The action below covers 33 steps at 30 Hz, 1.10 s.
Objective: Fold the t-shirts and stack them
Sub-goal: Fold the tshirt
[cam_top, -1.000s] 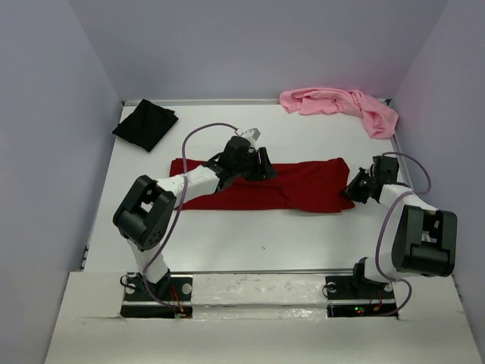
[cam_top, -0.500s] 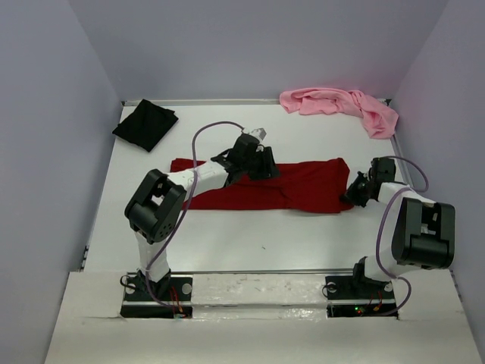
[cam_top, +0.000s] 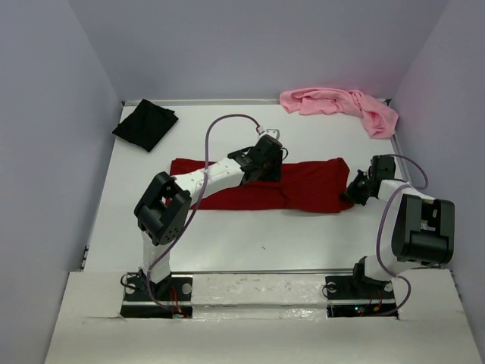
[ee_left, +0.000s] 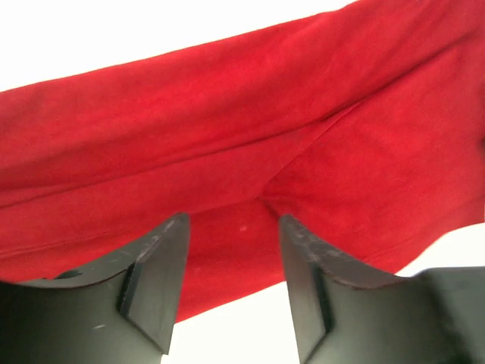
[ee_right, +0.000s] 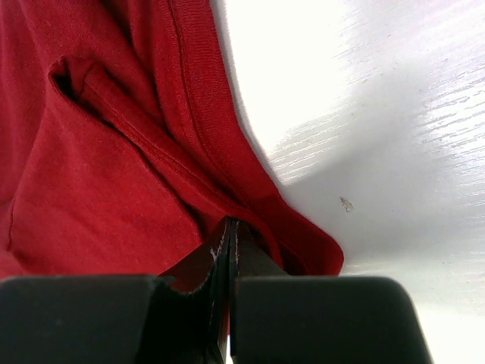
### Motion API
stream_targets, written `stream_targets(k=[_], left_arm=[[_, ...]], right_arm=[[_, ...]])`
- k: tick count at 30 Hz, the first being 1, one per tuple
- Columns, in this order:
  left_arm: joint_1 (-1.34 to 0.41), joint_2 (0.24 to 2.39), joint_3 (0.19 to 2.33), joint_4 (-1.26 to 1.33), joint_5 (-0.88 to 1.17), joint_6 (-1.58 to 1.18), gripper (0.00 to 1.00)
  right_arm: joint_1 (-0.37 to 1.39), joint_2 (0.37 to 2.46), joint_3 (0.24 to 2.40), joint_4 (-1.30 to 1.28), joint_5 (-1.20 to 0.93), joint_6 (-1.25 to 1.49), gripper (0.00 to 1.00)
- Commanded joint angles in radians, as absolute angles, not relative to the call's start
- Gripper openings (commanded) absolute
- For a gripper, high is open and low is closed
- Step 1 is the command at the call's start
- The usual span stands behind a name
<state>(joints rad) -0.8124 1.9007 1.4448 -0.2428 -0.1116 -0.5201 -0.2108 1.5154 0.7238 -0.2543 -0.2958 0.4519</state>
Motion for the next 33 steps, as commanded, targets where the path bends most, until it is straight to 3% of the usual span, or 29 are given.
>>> stream_targets(k=[1,6,12,15,21,27,28,29,30,33], left_arm=[[-0.845,1.884,1.399,-0.312,-0.265,-0.348,0.65],[-0.845,1.816,1.313,-0.218,-0.239,-0.238,0.70],[-0.870,1.845,1.336,-0.284,-0.406,-0.051,0.62],[-0.870,1.853,1.364,-0.290,-0.385,-0.006,0.56],[-0.871,1.824,1.445,-0.281,-0.302,0.175,0.58],[-0.871,1.926,1.739,-0.558,-0.149,0.305,0.67],[-0.871,1.940,1.828,-0.587,-0.156,0.320,0.73],[-0.873,1.962,1.868,-0.633,-0.144,0.362,0.93],[-0.871,1.973,1.940,-0.671,-0.117,0.403,0.99],[-0.867,1.965,1.985,-0.712,0.049,0.483,0.99]], right_arm=[[-0.210,1.529,0.758,-0.253,-0.290,0.443,0.00],[-0.210,1.529,0.761,-0.253,-0.304,0.437,0.00],[-0.210,1.526,0.770,-0.258,-0.313,0.433,0.00],[-0.210,1.528,0.776,-0.262,-0.318,0.428,0.00],[-0.210,1.519,0.781,-0.267,-0.325,0.419,0.00],[-0.210,1.523,0.787,-0.267,-0.339,0.416,0.00],[-0.210,1.523,0.787,-0.267,-0.339,0.416,0.00],[-0.210,1.525,0.787,-0.267,-0.341,0.416,0.00],[-0.210,1.525,0.788,-0.265,-0.342,0.416,0.00],[-0.210,1.529,0.790,-0.264,-0.348,0.416,0.00]])
